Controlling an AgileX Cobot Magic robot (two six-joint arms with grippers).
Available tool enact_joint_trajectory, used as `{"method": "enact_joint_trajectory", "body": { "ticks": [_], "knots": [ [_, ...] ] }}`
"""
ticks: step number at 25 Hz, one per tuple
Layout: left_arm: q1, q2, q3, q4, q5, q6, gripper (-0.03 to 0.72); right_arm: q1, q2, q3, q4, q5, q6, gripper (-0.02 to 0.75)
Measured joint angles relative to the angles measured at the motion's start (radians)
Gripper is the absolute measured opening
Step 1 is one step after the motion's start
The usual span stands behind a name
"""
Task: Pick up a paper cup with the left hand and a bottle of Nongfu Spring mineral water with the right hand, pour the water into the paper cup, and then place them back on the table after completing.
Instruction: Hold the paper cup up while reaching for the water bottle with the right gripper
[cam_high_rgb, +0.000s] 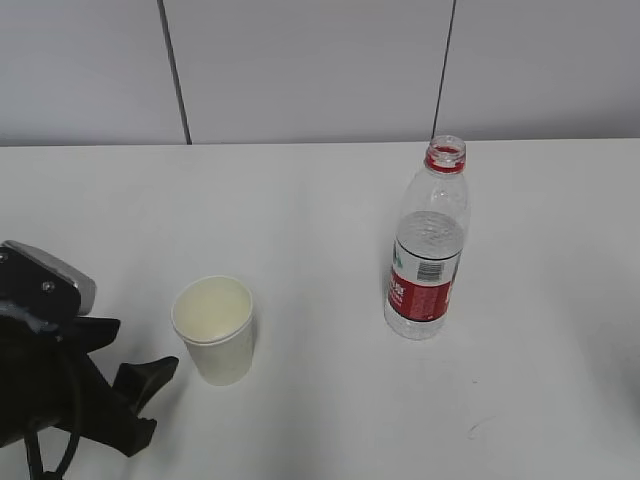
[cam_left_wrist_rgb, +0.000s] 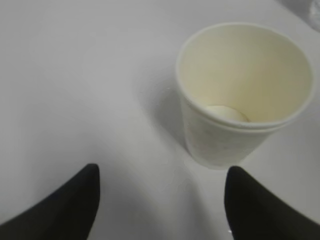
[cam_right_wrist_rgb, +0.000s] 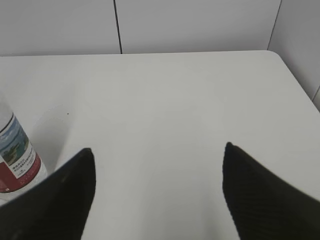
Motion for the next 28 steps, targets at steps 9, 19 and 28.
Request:
{"method": "enact_joint_trajectory", "body": {
  "ticks": [9,19,28],
  "knots": [
    [-0.014,0.111,0.000,0.193,-0.139,0.000,0.531,0.060,0.000,0.000,-0.002,0.000,0.000,0.587],
    [-0.014,0.315,-0.008,0.213,-0.483,-0.108,0.641,0.070,0.038,0.006,-0.022,-0.002,0.000,0.587],
    [-0.014,0.401,-0.024,0.221,-0.510,-0.155,0.633,0.070,0.053,0.006,-0.022,-0.015,0.000,0.587]
  ]
}}
